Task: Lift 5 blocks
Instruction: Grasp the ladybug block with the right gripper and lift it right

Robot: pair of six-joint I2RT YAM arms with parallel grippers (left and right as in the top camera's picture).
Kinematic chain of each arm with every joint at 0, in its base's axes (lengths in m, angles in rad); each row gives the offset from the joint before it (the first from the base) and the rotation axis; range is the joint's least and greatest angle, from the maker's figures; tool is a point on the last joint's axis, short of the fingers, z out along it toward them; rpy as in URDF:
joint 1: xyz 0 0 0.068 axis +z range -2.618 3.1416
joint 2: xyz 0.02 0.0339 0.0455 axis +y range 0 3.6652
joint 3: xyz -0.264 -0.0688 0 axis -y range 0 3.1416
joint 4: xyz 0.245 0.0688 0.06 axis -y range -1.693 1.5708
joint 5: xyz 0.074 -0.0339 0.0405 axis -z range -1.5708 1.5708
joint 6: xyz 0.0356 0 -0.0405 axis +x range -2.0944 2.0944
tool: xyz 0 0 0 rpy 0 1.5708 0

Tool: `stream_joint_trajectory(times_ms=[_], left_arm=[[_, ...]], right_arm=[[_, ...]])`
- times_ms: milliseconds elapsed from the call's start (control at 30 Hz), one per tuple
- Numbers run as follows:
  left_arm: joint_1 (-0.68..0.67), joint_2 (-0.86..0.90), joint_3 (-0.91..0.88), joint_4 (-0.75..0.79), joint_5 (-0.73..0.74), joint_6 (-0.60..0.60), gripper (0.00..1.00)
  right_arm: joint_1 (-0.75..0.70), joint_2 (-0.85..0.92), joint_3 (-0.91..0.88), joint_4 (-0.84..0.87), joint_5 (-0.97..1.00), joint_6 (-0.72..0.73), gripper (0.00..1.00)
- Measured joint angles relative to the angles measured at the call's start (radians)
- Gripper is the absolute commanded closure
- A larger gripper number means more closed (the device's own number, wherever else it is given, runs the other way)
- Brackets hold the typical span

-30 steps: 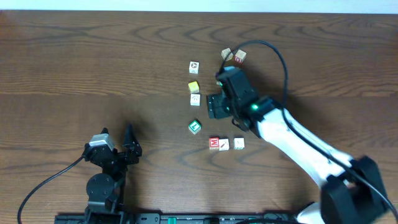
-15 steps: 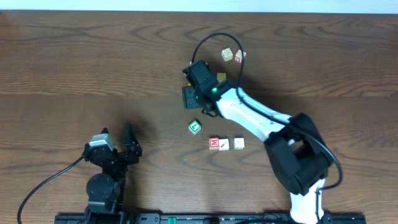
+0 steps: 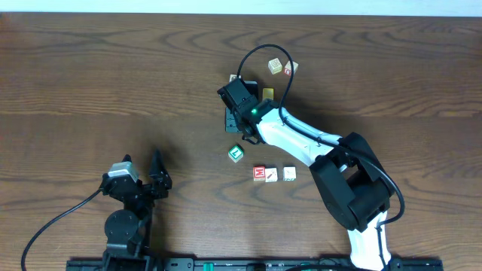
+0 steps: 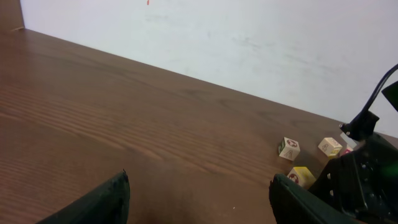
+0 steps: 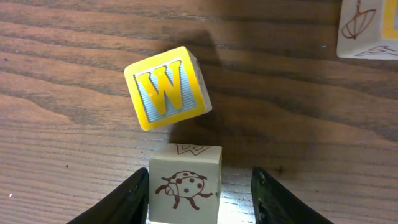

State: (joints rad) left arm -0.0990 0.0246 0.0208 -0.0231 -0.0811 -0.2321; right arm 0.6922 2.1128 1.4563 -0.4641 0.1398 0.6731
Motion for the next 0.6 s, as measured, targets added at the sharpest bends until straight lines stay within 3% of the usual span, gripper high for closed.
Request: stream_joint_trajectory(times_ms=[167, 433, 600], left_arm=[[0.000, 0.000, 0.000, 0.000, 0.000, 0.000, 0.28], [0.000, 0.000, 0.000, 0.000, 0.000, 0.000, 0.27], [0.000, 0.000, 0.000, 0.000, 0.000, 0.000, 0.28]], right_arm=[[0.000, 0.000, 0.001, -0.015, 0.006, 0.005, 0.58], [0.000, 0.002, 0.002, -0.017, 0.017, 0.013, 0.80], [0.000, 0.002, 0.005, -0.022, 0.019, -0.012, 0.78]])
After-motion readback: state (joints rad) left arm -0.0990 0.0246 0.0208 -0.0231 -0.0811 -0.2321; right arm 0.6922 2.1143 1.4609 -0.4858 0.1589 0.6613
